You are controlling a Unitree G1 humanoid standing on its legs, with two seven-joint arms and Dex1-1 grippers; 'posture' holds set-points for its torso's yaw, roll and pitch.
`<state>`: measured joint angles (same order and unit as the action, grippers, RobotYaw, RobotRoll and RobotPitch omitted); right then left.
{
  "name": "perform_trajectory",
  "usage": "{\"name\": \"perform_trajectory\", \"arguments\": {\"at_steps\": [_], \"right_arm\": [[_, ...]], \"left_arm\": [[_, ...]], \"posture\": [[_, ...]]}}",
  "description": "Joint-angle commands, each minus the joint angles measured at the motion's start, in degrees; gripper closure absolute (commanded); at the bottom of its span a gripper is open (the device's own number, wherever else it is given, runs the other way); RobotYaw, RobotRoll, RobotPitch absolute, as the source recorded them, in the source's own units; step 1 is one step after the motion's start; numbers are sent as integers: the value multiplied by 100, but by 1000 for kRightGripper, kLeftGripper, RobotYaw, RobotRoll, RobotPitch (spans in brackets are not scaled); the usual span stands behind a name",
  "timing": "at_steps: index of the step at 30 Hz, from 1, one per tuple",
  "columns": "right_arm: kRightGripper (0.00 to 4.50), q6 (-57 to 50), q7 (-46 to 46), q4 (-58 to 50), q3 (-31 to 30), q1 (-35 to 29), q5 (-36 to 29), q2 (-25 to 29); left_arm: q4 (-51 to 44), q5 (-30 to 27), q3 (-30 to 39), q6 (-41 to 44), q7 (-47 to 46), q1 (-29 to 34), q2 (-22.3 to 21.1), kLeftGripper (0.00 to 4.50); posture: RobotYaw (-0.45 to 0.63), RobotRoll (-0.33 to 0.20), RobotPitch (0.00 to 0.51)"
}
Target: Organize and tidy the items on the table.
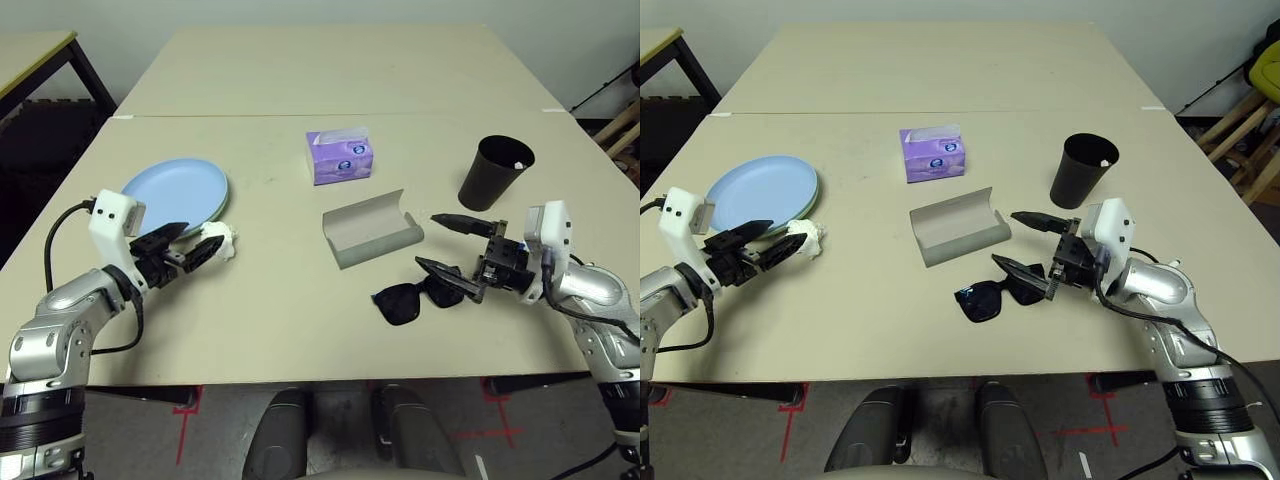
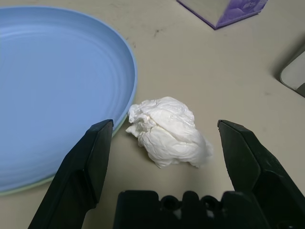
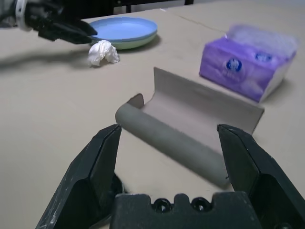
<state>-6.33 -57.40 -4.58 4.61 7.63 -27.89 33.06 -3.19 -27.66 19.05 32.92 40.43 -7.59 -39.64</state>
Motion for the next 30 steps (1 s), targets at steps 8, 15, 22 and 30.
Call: {"name": "perform_trajectory", "arguments": {"at_steps": [8,15,22,30], "right_arm": [[0,605,-367,280,-35,-63,132,-135],[0,768,-574,286,18,41,-2,-197],[0,779,-559,222,14,16,-4,-222],[0,702,-467,104,-21,32,-1,-240]], "left_arm": [[705,196,-228,-409,235,-333,65,31],[919,225,-442,-553,502,-438,38,31],[981,172,-536,-619,663,-524,104,31],[969,392,-714,-622,880,-458,-158,404]], "posture": [[80,0,122],[77,0,120],[67,0,119],[69,0,120]]}}
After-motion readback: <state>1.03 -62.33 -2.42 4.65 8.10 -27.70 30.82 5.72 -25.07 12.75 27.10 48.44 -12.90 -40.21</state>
